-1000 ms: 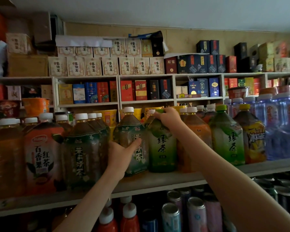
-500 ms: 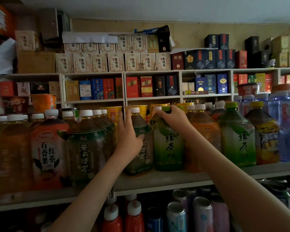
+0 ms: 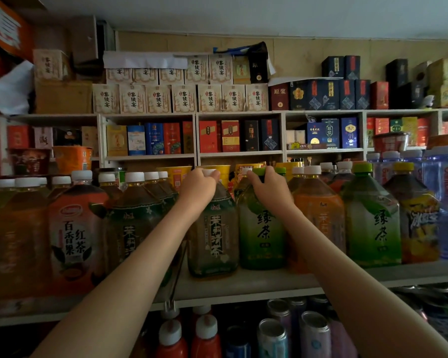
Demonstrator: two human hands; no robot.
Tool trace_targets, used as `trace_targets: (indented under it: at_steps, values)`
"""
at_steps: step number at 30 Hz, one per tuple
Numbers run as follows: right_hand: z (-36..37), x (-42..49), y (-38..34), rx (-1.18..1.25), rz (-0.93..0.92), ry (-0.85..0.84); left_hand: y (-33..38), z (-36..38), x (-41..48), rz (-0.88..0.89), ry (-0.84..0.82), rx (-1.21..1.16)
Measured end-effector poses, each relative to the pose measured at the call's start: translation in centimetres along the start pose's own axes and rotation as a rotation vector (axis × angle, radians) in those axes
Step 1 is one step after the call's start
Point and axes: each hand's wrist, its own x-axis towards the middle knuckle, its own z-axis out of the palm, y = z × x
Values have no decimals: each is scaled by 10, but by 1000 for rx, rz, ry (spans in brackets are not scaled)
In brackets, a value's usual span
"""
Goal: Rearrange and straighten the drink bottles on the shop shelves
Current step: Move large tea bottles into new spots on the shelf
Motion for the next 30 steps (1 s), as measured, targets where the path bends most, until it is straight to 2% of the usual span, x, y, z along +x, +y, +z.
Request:
trace_targets:
  at_steps: [8, 15, 22, 24, 27, 30]
  values:
    - [1, -6, -2, -90, -18, 37, 7, -15, -7, -40, -97, -30]
    - [1, -9, -4, -63, -28, 53, 8, -22, -5, -28, -114, 73]
    - [-1, -5, -8, -9, 17, 6, -1, -16, -9, -28, -63, -132]
    - [-6, -3, -12, -3, 35, -49, -4, -10, -14, 44, 8, -77]
    - [-22, 1, -23, -226, 7, -190, -7, -5, -21, 288, 180, 207]
    - [-35, 3, -31, -360, -45, -178, -8, -1, -25, 536, 227, 478]
